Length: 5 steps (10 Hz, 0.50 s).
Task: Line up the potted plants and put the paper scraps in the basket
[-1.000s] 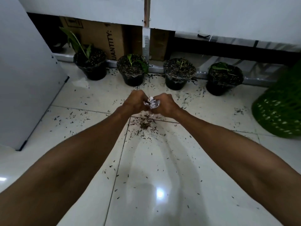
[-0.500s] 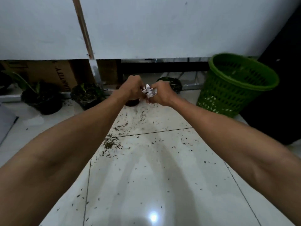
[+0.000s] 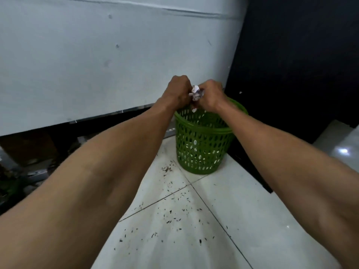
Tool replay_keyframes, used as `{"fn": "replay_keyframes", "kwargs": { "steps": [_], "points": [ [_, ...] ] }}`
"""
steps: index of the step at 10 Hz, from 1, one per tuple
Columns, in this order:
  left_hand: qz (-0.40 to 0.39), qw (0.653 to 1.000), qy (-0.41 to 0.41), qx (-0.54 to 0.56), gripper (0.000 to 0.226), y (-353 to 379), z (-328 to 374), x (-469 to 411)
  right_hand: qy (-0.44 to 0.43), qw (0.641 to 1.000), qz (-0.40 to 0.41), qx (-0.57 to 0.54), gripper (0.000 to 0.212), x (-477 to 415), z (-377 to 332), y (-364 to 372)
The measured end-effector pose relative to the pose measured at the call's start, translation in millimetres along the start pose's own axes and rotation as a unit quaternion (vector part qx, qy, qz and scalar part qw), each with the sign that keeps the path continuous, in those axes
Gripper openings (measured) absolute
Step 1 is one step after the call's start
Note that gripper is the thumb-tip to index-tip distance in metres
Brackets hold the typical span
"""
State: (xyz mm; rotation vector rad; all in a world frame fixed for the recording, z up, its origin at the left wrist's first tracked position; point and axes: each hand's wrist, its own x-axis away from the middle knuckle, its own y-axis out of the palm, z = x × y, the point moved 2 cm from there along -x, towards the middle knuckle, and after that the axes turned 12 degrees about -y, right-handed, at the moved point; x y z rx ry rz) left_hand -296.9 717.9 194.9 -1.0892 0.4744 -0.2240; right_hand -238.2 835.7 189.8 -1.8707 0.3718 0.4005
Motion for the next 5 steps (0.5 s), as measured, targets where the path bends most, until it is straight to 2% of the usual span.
{"fn": "replay_keyframes", "kwargs": {
  "steps": [1,2,3,4,5],
  "points": [
    [-0.008,1.000,0.014,-0.004,0.026,21,16,-20,0.022,1.000,0.012,0.015,0.013,-5,22,5],
    [-0.149,0.988,0.011,-0.038,0.053,62,21,-29,0.060,0.997,-0.054,0.018,0.035,6,45,20],
    [-0.206,0.978,-0.029,-0.030,0.050,77,11,-26,0.096,0.984,-0.153,0.006,0.060,18,51,30],
    [-0.170,0.983,-0.039,-0.051,0.028,65,13,-22,0.126,0.976,-0.175,-0.010,0.066,20,55,34],
    [-0.128,0.990,-0.048,-0.042,0.024,50,15,-11,0.143,0.980,-0.138,-0.008,0.060,20,52,28]
  ]
}}
